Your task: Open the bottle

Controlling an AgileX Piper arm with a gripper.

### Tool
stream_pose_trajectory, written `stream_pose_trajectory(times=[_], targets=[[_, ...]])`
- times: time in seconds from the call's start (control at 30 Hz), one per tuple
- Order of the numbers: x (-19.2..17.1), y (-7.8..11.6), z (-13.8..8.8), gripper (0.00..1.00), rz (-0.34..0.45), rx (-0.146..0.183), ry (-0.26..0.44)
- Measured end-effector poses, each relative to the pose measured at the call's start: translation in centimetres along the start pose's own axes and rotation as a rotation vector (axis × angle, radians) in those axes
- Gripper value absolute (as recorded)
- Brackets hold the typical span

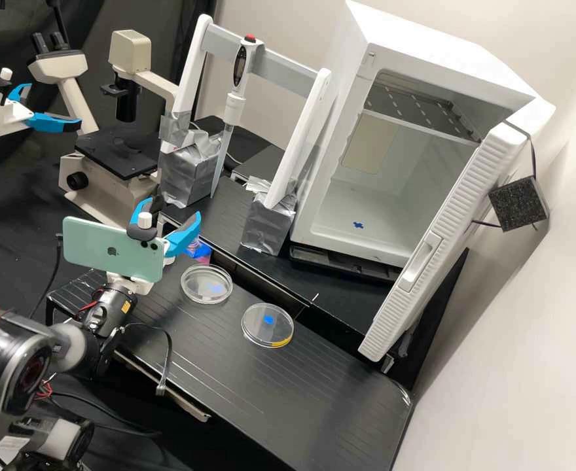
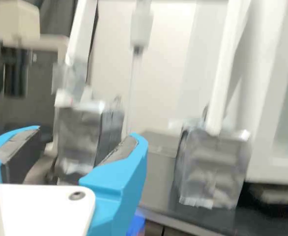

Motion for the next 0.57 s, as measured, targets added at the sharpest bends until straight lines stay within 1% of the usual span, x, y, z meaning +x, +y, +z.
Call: stream_pose_trajectory(times=[0.03, 0.1, 0.13, 0.2, 0.27, 0.3, 0.37, 0.43, 0.57], targets=[[0.1, 0.3, 0.0, 1.00, 0.018, 0.007, -0.008], [0.4, 0.8, 0.2, 1.00, 0.051, 0.003, -0.043], [0.7, 1.1, 0.5, 1.00, 0.098, 0.010, -0.094], [1.1, 1.6, 1.2, 1.00, 0.169, 0.010, -0.171], [1.6, 1.8, 1.8, 1.00, 0.201, 0.022, -0.229], [1.9, 1.8, 2.1, 1.00, 0.207, 0.022, -0.250], [2.2, 1.9, 2.6, 1.00, 0.213, 0.010, -0.272], [2.4, 2.1, 2.9, 1.00, 0.213, 0.011, -0.275], [2.6, 2.4, 3.3, 1.00, 0.212, 0.038, -0.259]])
